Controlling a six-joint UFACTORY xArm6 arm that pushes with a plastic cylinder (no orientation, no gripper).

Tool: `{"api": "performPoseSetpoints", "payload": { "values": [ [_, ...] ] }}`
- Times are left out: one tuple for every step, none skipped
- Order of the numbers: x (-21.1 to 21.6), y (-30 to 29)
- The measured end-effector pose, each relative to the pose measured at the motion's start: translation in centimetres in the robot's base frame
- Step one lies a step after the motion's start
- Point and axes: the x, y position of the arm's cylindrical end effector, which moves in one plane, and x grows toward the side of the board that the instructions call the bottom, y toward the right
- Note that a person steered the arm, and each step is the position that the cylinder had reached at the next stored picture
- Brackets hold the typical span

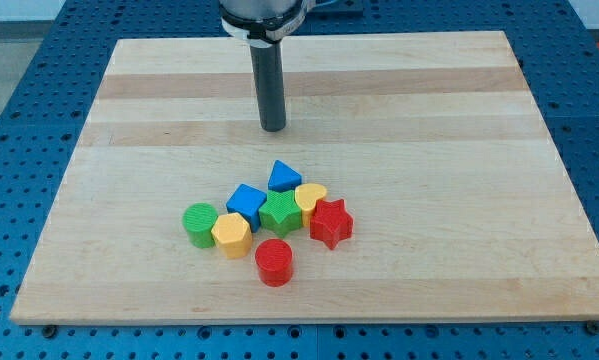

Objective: Move the blue cube up a bit

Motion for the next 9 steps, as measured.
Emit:
{"api": "performPoseSetpoints", "payload": {
  "values": [
    [0.0, 0.0],
    [0.0, 0.0],
    [0.0, -4.0],
    [2.6, -10.1],
    [9.5, -12.9],
    [11.3, -13.4],
    [12.6, -13.1],
    [14.8, -11.2],
    [14.8, -10.8]
  ]
}}
